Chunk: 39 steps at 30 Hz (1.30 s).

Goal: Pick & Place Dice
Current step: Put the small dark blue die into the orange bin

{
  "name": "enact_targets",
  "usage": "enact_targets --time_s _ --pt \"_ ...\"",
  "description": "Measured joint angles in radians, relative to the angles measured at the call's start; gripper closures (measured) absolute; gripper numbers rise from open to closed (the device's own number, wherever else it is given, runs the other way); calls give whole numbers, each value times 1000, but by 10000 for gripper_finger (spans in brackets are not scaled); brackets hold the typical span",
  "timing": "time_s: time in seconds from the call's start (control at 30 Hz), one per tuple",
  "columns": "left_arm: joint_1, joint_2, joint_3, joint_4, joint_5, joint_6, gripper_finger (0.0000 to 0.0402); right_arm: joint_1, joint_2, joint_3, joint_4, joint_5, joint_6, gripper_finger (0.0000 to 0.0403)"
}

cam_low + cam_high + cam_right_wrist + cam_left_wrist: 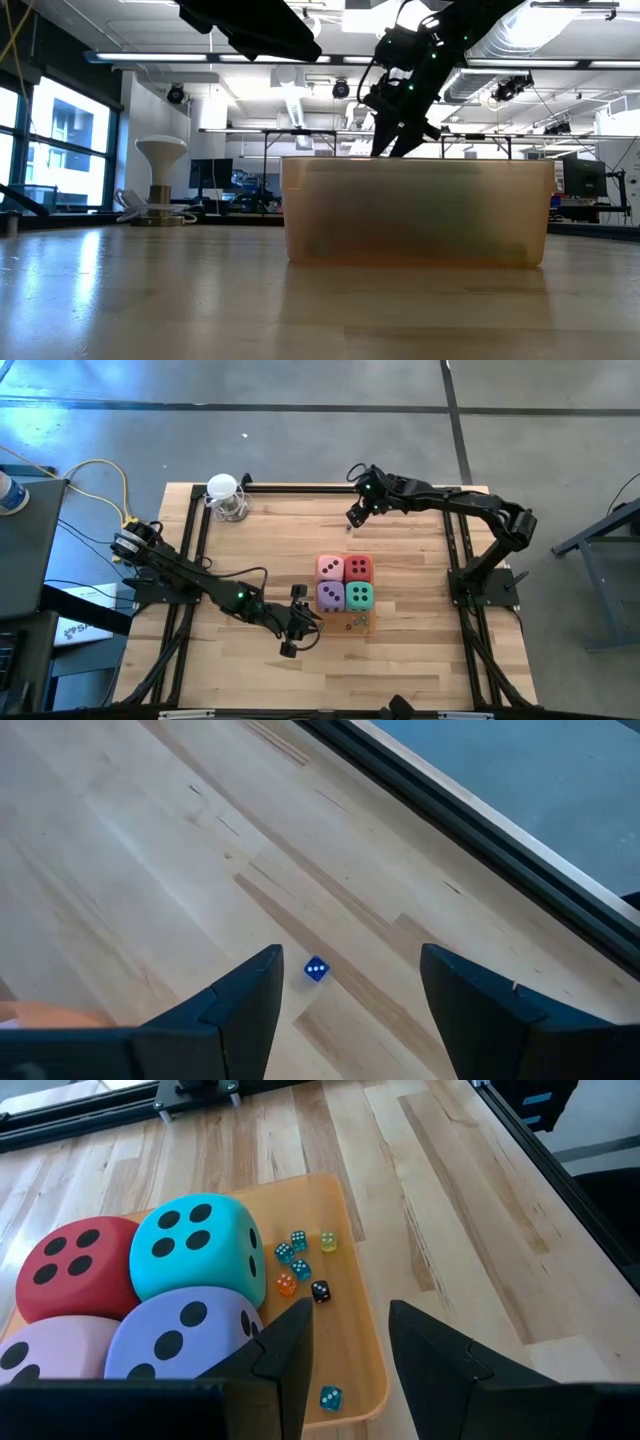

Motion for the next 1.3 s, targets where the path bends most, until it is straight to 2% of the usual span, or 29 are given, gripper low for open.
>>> enact_targets --time_s 0.7,1.3 --pt "0 0 0 0 0 2 274 -20 109 1 10 -6 8 174" --pt "0 0 0 0 0 7 274 -20 111 1 85 -39 0 174"
